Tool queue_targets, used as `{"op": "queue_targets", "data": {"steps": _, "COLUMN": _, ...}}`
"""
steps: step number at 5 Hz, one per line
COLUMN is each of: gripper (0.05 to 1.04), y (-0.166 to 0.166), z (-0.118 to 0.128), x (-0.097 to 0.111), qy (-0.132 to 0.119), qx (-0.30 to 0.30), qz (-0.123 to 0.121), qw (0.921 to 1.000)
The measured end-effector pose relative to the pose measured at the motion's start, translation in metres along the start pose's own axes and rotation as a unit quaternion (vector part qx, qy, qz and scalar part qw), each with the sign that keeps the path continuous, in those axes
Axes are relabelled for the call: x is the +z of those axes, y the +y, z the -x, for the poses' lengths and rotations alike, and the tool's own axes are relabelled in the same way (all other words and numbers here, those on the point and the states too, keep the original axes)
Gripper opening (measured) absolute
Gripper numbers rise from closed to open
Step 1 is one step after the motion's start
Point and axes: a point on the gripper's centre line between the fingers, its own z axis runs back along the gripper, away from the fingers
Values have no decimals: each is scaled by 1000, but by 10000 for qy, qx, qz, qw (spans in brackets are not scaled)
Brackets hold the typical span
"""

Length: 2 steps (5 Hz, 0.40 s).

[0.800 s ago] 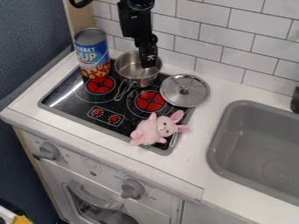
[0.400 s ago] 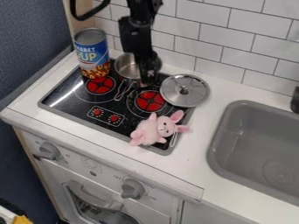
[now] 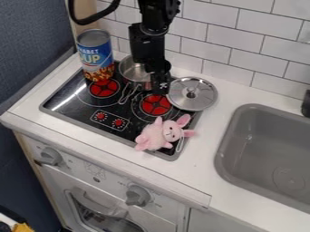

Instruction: Took the pink rabbit and placed it on the left side of stove

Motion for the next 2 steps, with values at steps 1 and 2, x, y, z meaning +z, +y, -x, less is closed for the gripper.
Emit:
{"op": "queue_targets", "data": {"steps": 1, "gripper": 1001, "y": 25, "z": 4, "x": 3, "qy": -42, "qx": -6, "qz": -167, "qw": 9999}}
{"op": "queue_targets", "data": {"steps": 2, "gripper": 1001, "y": 44, "z": -4, "x": -5, "qy": -235, "qx": 147, "qz": -433, "qw": 9987}}
